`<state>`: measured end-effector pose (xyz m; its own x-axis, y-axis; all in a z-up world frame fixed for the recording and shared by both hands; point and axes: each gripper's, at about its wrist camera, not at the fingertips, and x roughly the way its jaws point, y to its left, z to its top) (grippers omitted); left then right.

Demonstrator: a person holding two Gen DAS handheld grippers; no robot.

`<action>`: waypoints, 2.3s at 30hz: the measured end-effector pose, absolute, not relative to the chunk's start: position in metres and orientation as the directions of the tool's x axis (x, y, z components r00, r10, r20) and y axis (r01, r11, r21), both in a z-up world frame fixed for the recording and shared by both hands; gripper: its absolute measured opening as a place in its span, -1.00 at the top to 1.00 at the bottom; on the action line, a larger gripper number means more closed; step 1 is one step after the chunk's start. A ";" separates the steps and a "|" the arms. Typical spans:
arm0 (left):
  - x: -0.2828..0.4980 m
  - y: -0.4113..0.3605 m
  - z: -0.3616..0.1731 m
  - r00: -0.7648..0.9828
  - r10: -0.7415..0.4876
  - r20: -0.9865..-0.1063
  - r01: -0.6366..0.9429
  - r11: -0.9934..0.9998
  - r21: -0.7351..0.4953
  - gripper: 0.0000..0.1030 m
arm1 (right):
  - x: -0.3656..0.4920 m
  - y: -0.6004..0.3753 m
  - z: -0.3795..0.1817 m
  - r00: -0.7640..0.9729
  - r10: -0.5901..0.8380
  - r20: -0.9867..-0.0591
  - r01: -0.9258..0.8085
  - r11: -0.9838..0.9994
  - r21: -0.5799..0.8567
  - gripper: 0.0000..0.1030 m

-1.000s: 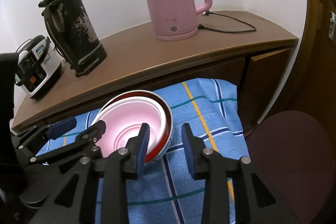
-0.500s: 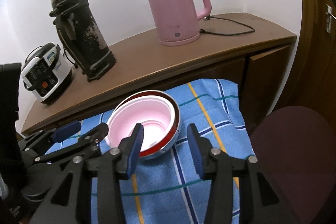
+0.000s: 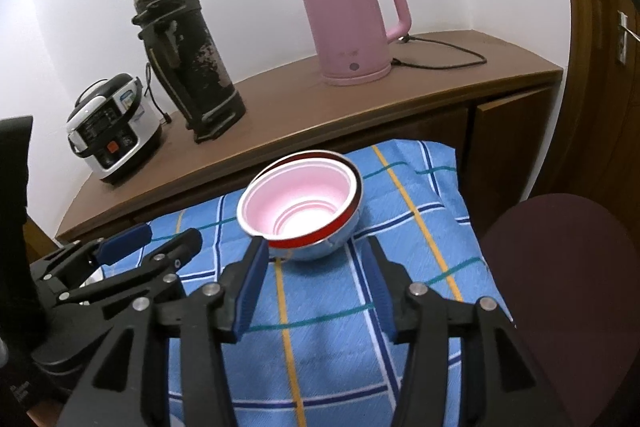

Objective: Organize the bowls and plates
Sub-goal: 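Move both grippers to the white enamel bowl on the tablecloth, then close both grippers on the rim of the white enamel bowl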

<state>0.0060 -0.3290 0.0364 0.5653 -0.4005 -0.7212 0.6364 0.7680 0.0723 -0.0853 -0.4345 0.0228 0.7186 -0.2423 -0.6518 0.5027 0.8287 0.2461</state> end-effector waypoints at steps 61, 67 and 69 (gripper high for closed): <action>-0.049 -0.135 0.003 0.558 -0.407 -0.723 0.567 0.824 -0.027 -0.08 | -0.146 -0.276 -0.001 0.729 -0.126 -0.673 0.336 0.922 0.193 0.05; -0.053 -0.122 -0.015 0.503 -0.418 -0.756 0.578 0.814 -0.065 -0.08 | -0.149 -0.268 -0.015 0.715 -0.100 -0.692 0.325 0.924 0.202 0.05; -0.056 -0.120 -0.017 0.496 -0.425 -0.757 0.588 0.806 -0.068 -0.08 | -0.150 -0.266 -0.020 0.709 -0.093 -0.699 0.323 0.924 0.204 0.05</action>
<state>-0.0555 -0.1201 -0.0169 0.4956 -0.4255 -0.7572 0.5883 0.8058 -0.0677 -0.1499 -0.2656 -0.0196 0.7086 -0.0930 -0.6994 0.3229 0.9241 0.2042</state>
